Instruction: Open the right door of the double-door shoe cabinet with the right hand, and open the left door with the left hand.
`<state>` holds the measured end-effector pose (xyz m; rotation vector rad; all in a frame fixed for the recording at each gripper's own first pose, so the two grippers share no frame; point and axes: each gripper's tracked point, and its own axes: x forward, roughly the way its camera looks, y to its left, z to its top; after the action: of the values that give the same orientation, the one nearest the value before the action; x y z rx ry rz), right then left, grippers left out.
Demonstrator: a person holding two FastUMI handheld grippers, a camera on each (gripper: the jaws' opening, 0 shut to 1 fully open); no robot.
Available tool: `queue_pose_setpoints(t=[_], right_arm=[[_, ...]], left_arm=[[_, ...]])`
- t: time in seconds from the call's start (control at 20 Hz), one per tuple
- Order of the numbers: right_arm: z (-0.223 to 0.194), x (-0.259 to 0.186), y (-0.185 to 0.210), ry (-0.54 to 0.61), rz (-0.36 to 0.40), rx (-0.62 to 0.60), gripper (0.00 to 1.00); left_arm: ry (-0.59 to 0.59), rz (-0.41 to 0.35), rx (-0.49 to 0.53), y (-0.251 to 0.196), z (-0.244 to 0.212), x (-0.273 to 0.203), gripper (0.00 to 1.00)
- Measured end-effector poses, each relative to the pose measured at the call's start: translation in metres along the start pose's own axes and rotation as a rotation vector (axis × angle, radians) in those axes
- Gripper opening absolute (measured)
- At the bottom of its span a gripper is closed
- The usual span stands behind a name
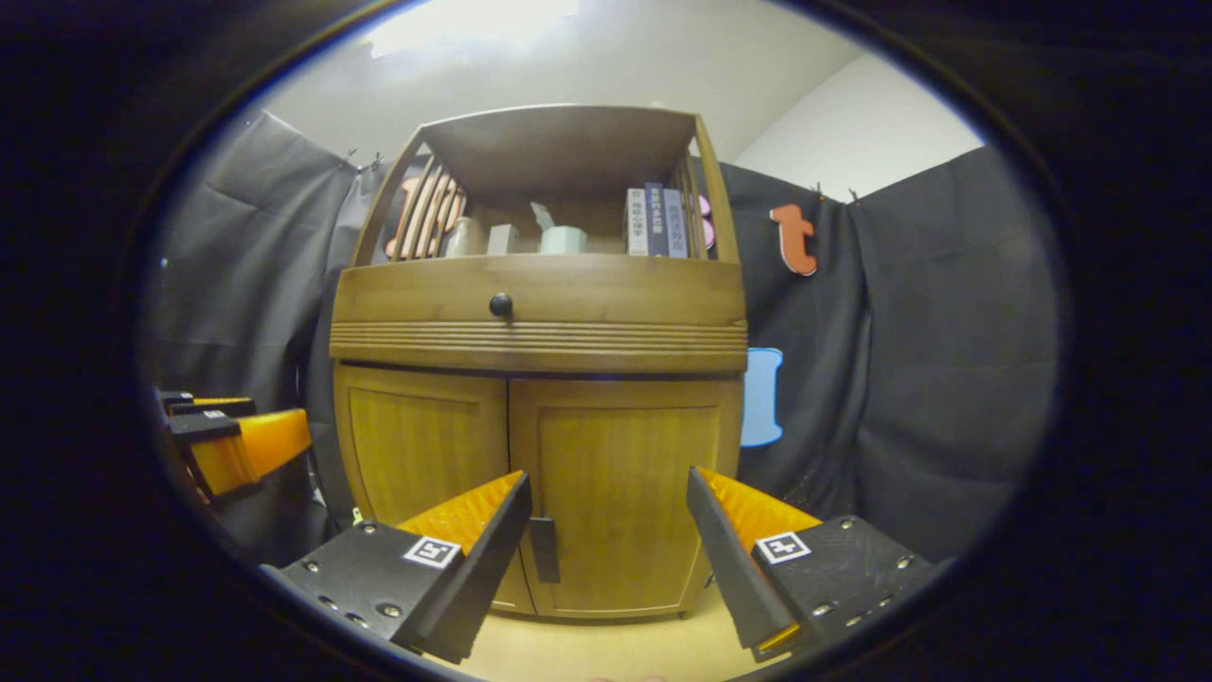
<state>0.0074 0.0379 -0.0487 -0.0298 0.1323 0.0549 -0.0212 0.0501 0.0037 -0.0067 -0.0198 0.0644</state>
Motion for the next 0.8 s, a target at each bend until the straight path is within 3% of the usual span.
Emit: queue_pose_setpoints(t=[0.4,0.65,0.8], right_arm=[[-0.070,0.067,0.053,0.150,0.088,-0.052,0.98],[-0.125,0.105,0.071,0.291,0.101,-0.048,0.84],[-0.148,0.123,0.070,0.362,0.090,-0.055,0.86]], left_arm=[[-0.005,0.183,0.065,0.070,0.004,-0.021,0.96],[0.002,0.282,0.097,0.102,0.002,-0.032,0.96],[0.002,0.325,0.109,0.119,0.004,-0.038,0.96]])
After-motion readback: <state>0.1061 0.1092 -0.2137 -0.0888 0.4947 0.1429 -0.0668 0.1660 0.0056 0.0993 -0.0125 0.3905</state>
